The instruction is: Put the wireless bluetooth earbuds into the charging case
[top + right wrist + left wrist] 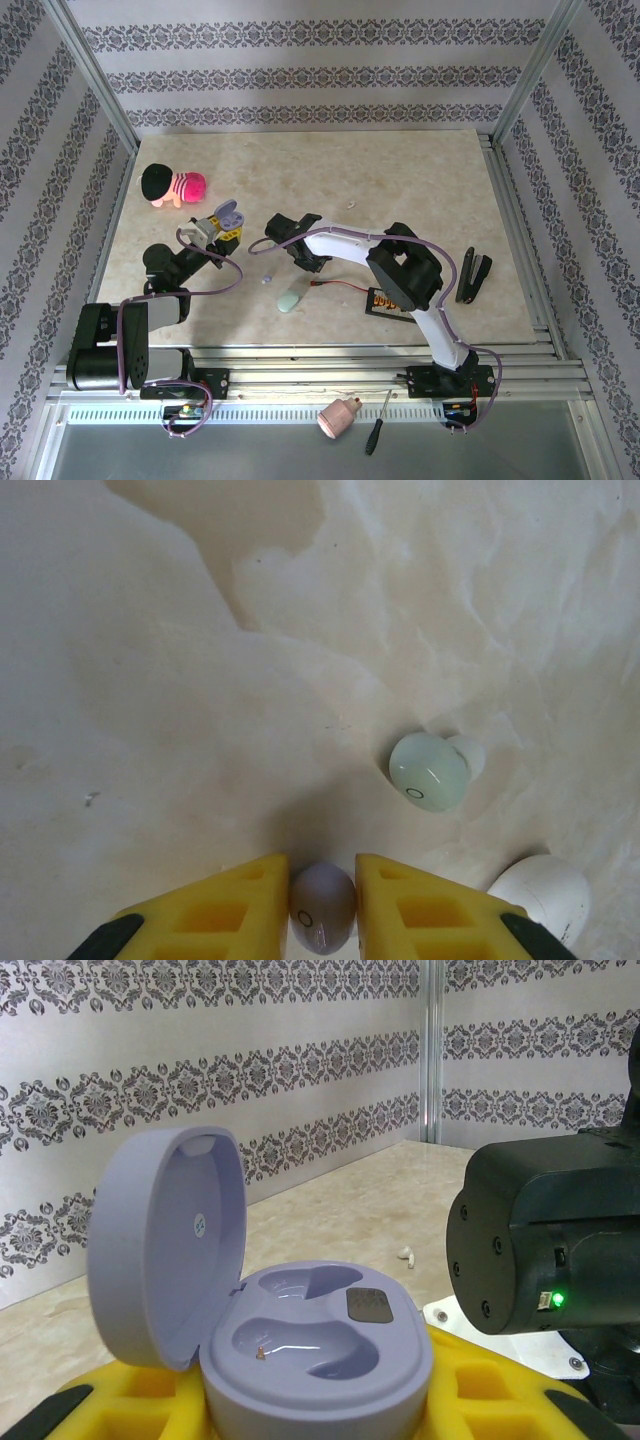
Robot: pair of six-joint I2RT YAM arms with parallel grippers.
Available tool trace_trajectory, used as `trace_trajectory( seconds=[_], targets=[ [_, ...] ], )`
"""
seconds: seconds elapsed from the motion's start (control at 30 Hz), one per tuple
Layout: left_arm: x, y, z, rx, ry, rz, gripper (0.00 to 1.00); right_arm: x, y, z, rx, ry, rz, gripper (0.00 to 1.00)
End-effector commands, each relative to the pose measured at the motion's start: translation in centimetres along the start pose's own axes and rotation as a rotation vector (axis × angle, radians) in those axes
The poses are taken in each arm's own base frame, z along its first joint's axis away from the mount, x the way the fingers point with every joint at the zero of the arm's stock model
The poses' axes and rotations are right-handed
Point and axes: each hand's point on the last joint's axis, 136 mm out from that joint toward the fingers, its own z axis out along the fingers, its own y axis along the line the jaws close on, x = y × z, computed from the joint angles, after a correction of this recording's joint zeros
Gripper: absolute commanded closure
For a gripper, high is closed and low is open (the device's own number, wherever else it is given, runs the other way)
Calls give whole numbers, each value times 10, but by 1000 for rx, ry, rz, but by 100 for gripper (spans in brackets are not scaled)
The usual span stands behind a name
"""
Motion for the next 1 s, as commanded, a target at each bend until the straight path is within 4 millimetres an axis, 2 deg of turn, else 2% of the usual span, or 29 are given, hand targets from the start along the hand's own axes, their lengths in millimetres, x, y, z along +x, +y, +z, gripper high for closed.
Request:
trace_trajectory(
  seconds=[0.0, 0.1, 0.2, 0.43, 0.53, 0.67, 0.77, 0.97],
  targets=[
    [-8, -1, -3, 10, -34, 36, 69, 7, -9, 9, 25, 41, -11, 78],
    [-8, -2, -3, 15, -36, 36, 69, 7, -10, 9, 23, 43, -5, 84],
    [-7, -3, -3, 23, -35, 34, 70, 6, -13, 5, 13, 30, 11, 85],
    [-6, -6, 1, 63, -28, 16, 69, 0, -16, -22, -184, -61, 205, 85],
    [-4, -10, 5, 98, -17, -5, 69, 0, -15, -36, -329, -98, 321, 86],
    [-6, -20, 11, 149, -24, -11, 69, -1, -11, -57, -611, -157, 512, 85],
    [-8, -26, 16, 180, -26, -29, 69, 0, -15, -69, -801, -187, 648, 85],
    [-9, -43, 27, 252, -30, -51, 69, 1, -35, -74, -1083, -266, 930, 86]
  ],
)
